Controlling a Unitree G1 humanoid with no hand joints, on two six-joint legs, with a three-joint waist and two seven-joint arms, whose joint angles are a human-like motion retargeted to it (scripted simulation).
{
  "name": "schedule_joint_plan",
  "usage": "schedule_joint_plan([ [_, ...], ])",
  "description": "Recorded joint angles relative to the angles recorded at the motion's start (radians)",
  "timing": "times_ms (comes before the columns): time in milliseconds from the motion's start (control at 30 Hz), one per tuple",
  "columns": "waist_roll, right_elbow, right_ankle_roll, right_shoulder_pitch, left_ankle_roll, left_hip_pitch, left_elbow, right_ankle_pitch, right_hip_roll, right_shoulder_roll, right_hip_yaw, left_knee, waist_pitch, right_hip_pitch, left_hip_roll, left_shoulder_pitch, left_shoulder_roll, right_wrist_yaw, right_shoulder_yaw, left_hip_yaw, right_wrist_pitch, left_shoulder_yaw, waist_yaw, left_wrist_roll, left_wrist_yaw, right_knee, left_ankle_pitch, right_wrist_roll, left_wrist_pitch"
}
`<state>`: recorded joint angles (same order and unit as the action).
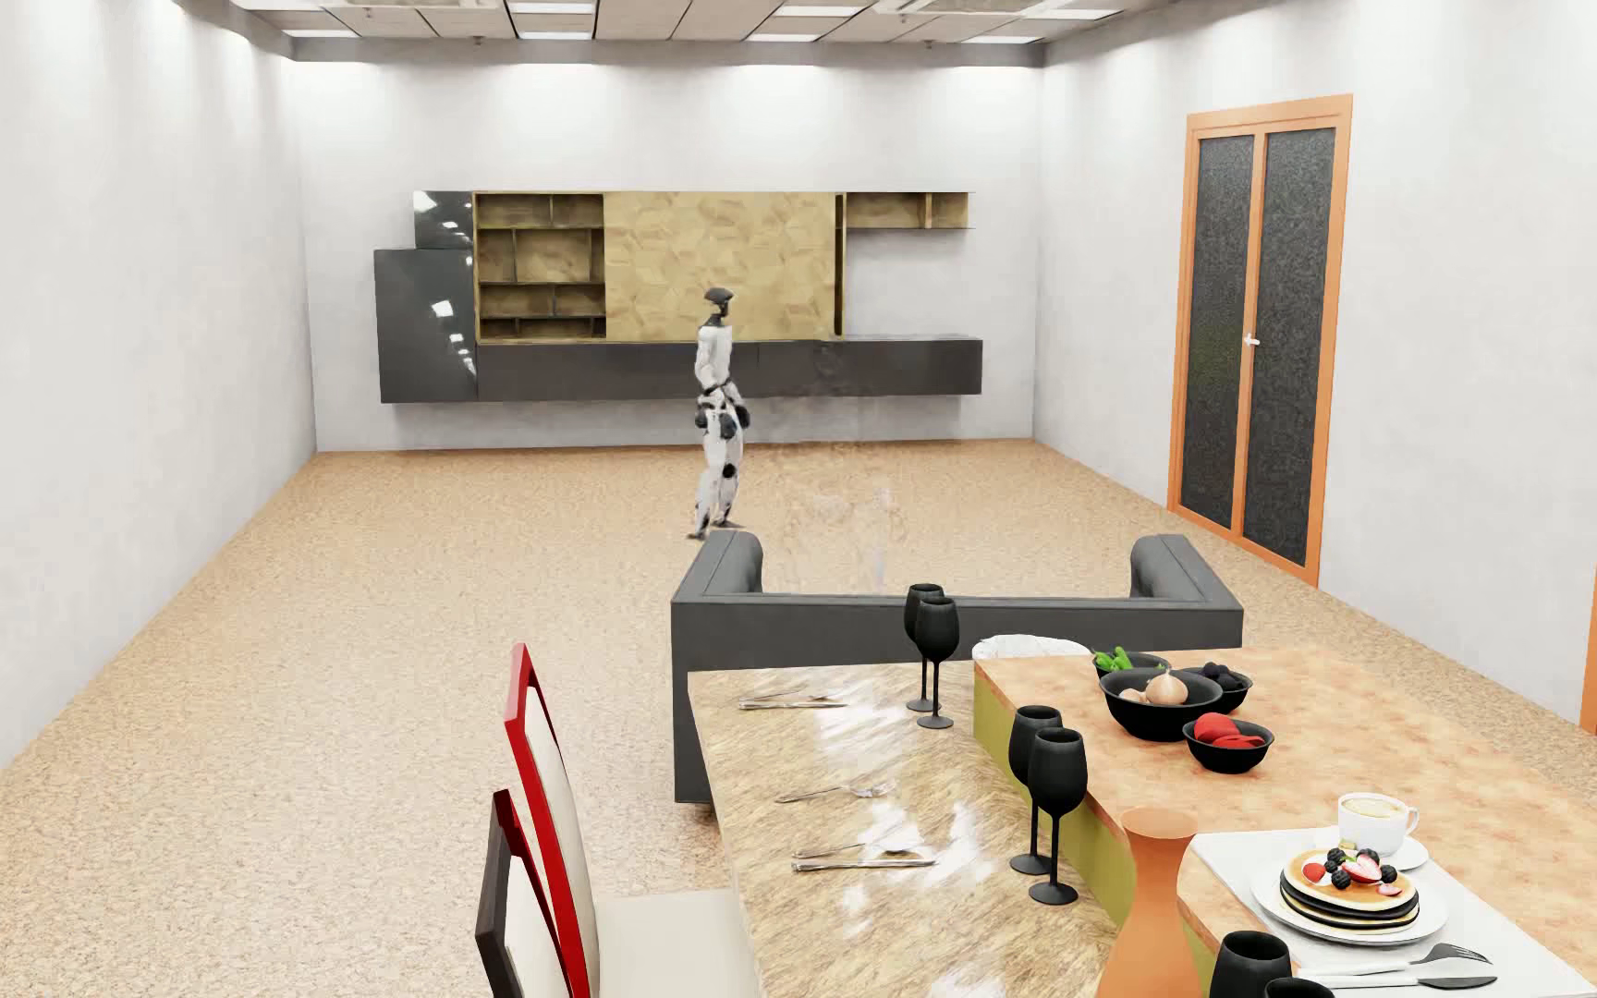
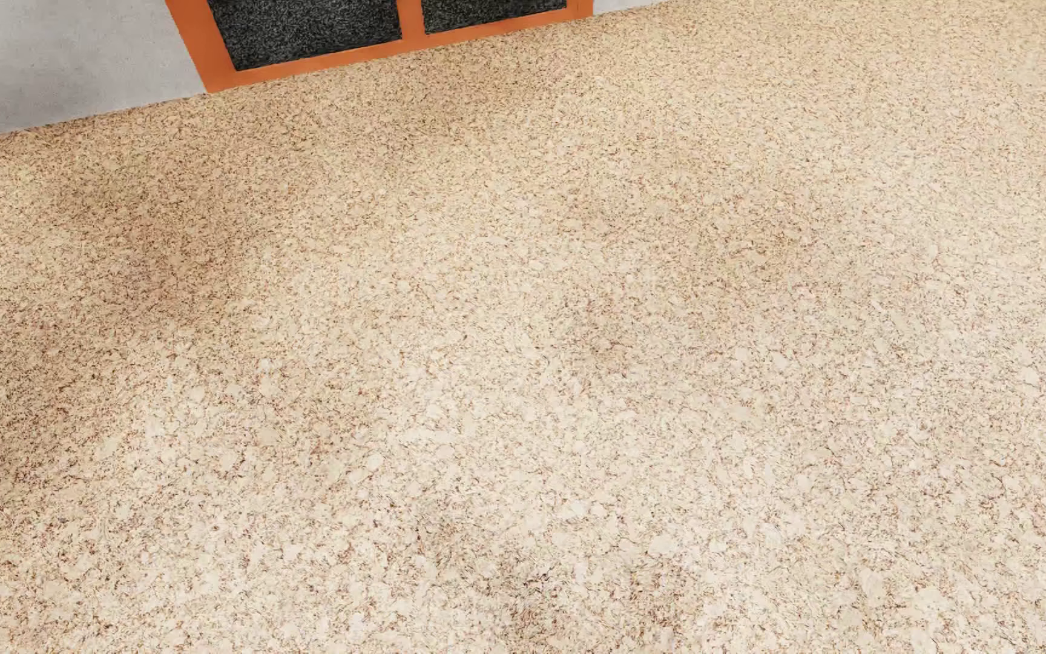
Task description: Walk towards the black sofa
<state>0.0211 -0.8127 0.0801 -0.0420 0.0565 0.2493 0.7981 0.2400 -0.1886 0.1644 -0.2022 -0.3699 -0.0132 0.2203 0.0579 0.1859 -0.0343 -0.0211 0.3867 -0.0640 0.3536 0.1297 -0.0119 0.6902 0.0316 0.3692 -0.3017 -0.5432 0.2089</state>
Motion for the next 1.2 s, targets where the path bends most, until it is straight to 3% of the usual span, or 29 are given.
schedule_joint_plan([
  [33,-0.001,0.019,0.001,0.013,-0.001,-0.002,-0.014,0.003,0.002,0.000,0.008,-0.003,0.000,0.002,0.002,-0.003,-0.002,-0.017,-0.012,-0.006,-0.016,0.006,-0.003,-0.005,0.006,0.005,-0.004,0.022,-0.008],
  [200,-0.007,0.101,0.000,0.039,0.010,0.004,-0.070,0.057,0.000,0.024,0.030,-0.036,0.004,0.020,0.009,-0.024,-0.008,-0.069,-0.005,-0.027,-0.047,0.008,-0.012,-0.014,0.022,0.054,-0.060,0.022,-0.030],
  [367,-0.011,0.039,0.023,0.023,-0.011,-0.028,-0.120,0.119,-0.005,0.046,0.058,-0.042,0.003,0.022,0.017,-0.019,0.012,-0.021,0.019,-0.073,-0.008,0.006,-0.024,-0.044,0.021,0.095,-0.137,0.022,-0.033],
  [467,-0.003,-0.020,0.013,0.022,0.030,-0.044,-0.157,0.139,-0.005,0.063,0.110,-0.047,0.003,0.127,0.040,0.014,0.012,0.014,0.030,-0.146,0.017,0.001,-0.025,-0.054,0.024,0.257,-0.145,0.024,-0.047],
  [567,0.013,-0.008,0.054,-0.011,0.060,-0.076,-0.168,0.090,-0.051,0.077,0.054,-0.043,0.013,0.290,0.074,0.021,-0.001,-0.005,0.009,-0.243,0.007,-0.050,-0.017,-0.016,0.049,0.510,-0.143,0.036,-0.035],
  [700,0.013,0.080,-0.025,-0.098,0.140,-0.165,-0.134,0.080,-0.188,0.089,-0.110,0.030,0.013,0.493,0.117,-0.041,-0.047,-0.032,-0.057,-0.374,-0.018,-0.180,0.011,0.045,-0.045,0.604,-0.143,0.029,-0.066],
  [767,0.009,0.156,-0.102,-0.145,0.187,-0.215,-0.171,0.077,-0.267,0.107,-0.154,0.057,0.014,0.601,0.131,-0.067,-0.053,-0.046,-0.118,-0.431,-0.042,-0.183,0.027,0.027,-0.067,0.559,-0.156,0.003,-0.092],
  [833,0.008,0.251,-0.174,-0.180,0.191,-0.256,-0.217,0.096,-0.310,0.123,-0.187,0.056,0.018,0.685,0.126,-0.075,-0.049,-0.060,-0.188,-0.462,-0.061,-0.141,0.042,-0.034,-0.030,0.485,-0.144,-0.043,-0.101],
  [867,0.009,0.306,-0.169,-0.198,0.191,-0.282,-0.242,0.074,-0.285,0.130,-0.172,0.048,0.019,0.710,0.130,-0.060,-0.054,-0.064,-0.217,-0.467,-0.078,-0.100,0.051,-0.071,-0.002,0.467,-0.105,-0.073,-0.102],
  [900,0.009,0.352,-0.213,-0.196,0.192,-0.303,-0.268,0.044,-0.226,0.121,-0.141,0.016,0.018,0.703,0.157,-0.026,-0.064,-0.066,-0.229,-0.476,-0.090,-0.048,0.058,-0.101,0.032,0.485,-0.026,-0.110,-0.103],
  [933,0.007,0.372,-0.218,-0.166,0.201,-0.306,-0.302,0.069,-0.170,0.099,-0.141,-0.068,0.017,0.677,0.220,0.027,-0.074,-0.068,-0.230,-0.474,-0.102,0.001,0.059,-0.122,0.071,0.501,0.104,-0.147,-0.094],
  [967,-0.001,0.391,-0.225,-0.136,0.155,-0.276,-0.320,0.112,-0.100,0.075,-0.142,-0.205,0.017,0.635,0.308,0.085,-0.083,-0.068,-0.225,-0.452,-0.119,0.047,0.053,-0.135,0.107,0.500,0.289,-0.178,-0.083],
  [1000,-0.013,0.416,-0.227,-0.109,-0.005,-0.212,-0.317,0.156,-0.030,0.056,-0.143,-0.377,0.021,0.585,0.396,0.137,-0.087,-0.066,-0.218,-0.452,-0.140,0.080,0.041,-0.137,0.126,0.490,0.382,-0.205,-0.066],
  [1033,-0.021,0.446,-0.225,-0.082,-0.086,-0.051,-0.297,0.194,0.047,0.041,-0.126,-0.603,0.031,0.524,0.335,0.179,-0.092,-0.064,-0.210,-0.245,-0.162,0.095,0.009,-0.126,0.119,0.466,0.283,-0.225,-0.041],
  [1067,-0.025,0.474,-0.221,-0.052,-0.044,0.112,-0.266,0.219,0.109,0.029,-0.102,-0.790,0.040,0.446,0.204,0.209,-0.095,-0.065,-0.199,-0.070,-0.181,0.094,-0.016,-0.104,0.088,0.417,0.193,-0.234,-0.016],
  [1100,-0.025,0.492,-0.213,-0.020,0.022,0.245,-0.230,0.232,0.155,0.023,-0.074,-0.872,0.044,0.353,0.095,0.229,-0.090,-0.067,-0.188,0.011,-0.192,0.087,-0.032,-0.078,0.048,0.343,0.124,-0.235,0.005],
  [1133,-0.022,0.501,-0.203,0.013,0.055,0.362,-0.192,0.238,0.188,0.023,-0.045,-0.865,0.046,0.252,0.032,0.244,-0.076,-0.063,-0.172,0.031,-0.194,0.085,-0.045,-0.059,0.007,0.263,0.074,-0.232,0.024],
  [1200,-0.009,0.505,-0.186,0.092,0.040,0.534,-0.140,0.258,0.229,0.048,0.007,-0.651,0.047,0.054,-0.010,0.270,-0.040,-0.020,-0.111,0.007,-0.187,0.094,-0.072,-0.042,-0.074,0.128,0.023,-0.232,0.047],
])
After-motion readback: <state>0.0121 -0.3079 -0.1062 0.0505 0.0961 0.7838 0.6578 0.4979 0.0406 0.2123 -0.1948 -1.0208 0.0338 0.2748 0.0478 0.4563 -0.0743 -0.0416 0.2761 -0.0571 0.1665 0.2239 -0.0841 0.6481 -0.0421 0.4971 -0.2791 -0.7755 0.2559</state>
